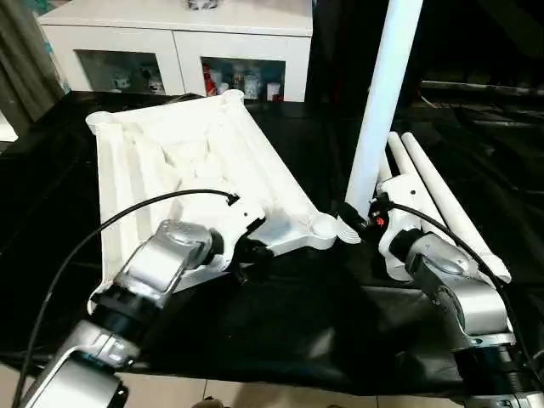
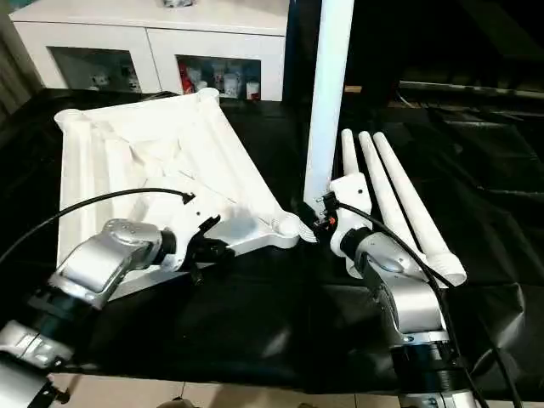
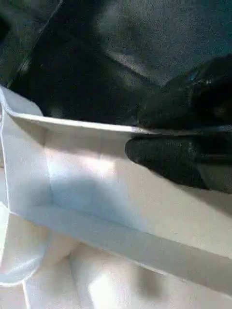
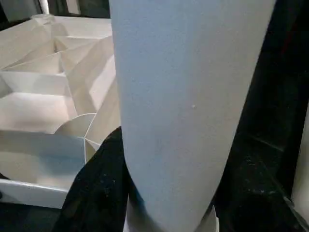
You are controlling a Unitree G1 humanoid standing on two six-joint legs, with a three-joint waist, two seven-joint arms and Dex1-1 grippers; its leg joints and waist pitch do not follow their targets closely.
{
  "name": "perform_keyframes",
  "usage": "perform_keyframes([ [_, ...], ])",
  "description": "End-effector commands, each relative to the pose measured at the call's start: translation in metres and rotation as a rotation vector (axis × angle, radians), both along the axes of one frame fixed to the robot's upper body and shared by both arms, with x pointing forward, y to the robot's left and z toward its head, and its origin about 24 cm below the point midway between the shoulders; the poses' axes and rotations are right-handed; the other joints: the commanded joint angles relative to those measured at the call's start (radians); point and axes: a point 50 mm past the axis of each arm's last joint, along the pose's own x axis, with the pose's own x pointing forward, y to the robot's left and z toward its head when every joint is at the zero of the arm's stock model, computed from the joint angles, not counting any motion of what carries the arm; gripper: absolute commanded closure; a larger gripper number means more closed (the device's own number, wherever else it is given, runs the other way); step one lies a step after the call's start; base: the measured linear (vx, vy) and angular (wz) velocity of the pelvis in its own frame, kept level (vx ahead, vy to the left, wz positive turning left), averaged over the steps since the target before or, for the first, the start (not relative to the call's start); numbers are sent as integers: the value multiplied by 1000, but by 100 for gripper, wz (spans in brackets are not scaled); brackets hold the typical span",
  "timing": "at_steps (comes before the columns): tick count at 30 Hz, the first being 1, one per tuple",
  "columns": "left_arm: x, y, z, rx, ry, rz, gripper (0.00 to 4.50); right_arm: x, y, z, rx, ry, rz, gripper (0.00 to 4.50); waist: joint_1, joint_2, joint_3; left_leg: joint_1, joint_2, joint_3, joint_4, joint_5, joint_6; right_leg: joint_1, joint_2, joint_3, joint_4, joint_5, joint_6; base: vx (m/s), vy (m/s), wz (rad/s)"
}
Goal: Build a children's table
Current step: Insert table leg to table base
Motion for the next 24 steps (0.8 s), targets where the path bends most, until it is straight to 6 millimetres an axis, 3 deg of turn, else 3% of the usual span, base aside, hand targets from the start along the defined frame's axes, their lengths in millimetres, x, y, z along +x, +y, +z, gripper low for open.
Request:
perform_keyframes([
  [1, 0, 7, 1, 9, -26, 8, 441, 3, 3, 5, 26, -14, 7, 260, 2, 1, -63, -3, 62, -19, -81, -99, 26, 59, -89, 55, -83, -120, -219, 0, 0, 0],
  [4, -2, 9, 5, -37, -52, -1, 449, 3, 8, 6, 83, 2, 39, 261, 0, -5, -64, -4, 62, -18, -81, -89, 34, 61, -89, 55, -82, -100, -224, 0, 0, 0],
  [7, -5, 15, 7, -72, -76, -16, 450, 5, 15, 9, 162, 21, 87, 261, -6, -4, -66, -6, 62, -17, -81, -67, 51, 62, -89, 53, -80, -86, -229, 0, 0, 0],
  [8, -9, 20, 6, -77, -82, -25, 450, 8, 20, 12, 180, 23, 131, 261, -8, -14, -65, -8, 63, -16, -82, -60, 58, 62, -90, 52, -79, -85, -232, 0, 0, 0],
  [10, -15, 23, 5, -97, -99, -51, 450, 13, 25, 13, 196, 27, 163, 261, -12, -12, -65, -8, 63, -15, -82, -59, 60, 61, -92, 52, -78, -96, -236, 0, 0, 0],
  [11, -18, 24, 4, -109, -105, -63, 450, 16, 26, 14, 201, 28, 172, 261, -15, -18, -63, -7, 63, -13, -83, -61, 63, 60, -91, 52, -80, -105, -236, 0, 0, 0],
  [13, -26, 26, 3, -87, -130, -116, 450, 21, 35, 13, 189, 39, 216, 261, -15, -21, -62, -7, 63, -12, -84, -62, 66, 59, -92, 53, -80, -123, -234, 0, 0, 0],
  [14, -28, 26, 3, -82, -133, -124, 450, 21, 36, 13, 185, 41, 223, 261, -12, -16, -62, -3, 63, -9, -84, -58, 66, 56, -92, 54, -82, -130, -230, 0, 0, 0],
  [17, -34, 24, 1, -81, -152, -172, 450, 22, 42, 8, 155, 58, 261, 261, -7, -23, -64, -6, 63, -7, -84, -27, 74, 57, -90, 52, -74, -93, -229, 0, 0, 0],
  [19, -36, 24, 1, -87, -156, -185, 450, 21, 44, 6, 145, 65, 273, 261, -3, -19, -65, -3, 63, -4, -82, -19, 77, 54, -90, 53, -72, -78, -229, 0, 0, 0],
  [20, -37, 23, 2, -94, -162, -188, 450, 20, 46, 3, 134, 79, 288, 261, -1, -24, -64, -2, 64, -3, -83, -22, 78, 54, -88, 53, -73, -84, -224, 0, 0, 0],
  [22, -38, 23, 3, -103, -163, -191, 450, 19, 47, 2, 129, 87, 298, 261, 3, -21, -63, 1, 66, -3, -85, -36, 72, 51, -90, 53, -74, -110, -218, 0, 0, 0],
  [24, -38, 23, 4, -110, -170, -193, 450, 17, 47, 1, 128, 92, 304, 261, 6, -25, -62, 3, 66, -1, -85, -41, 67, 50, -89, 54, -74, -115, -214, 0, 0, 0],
])
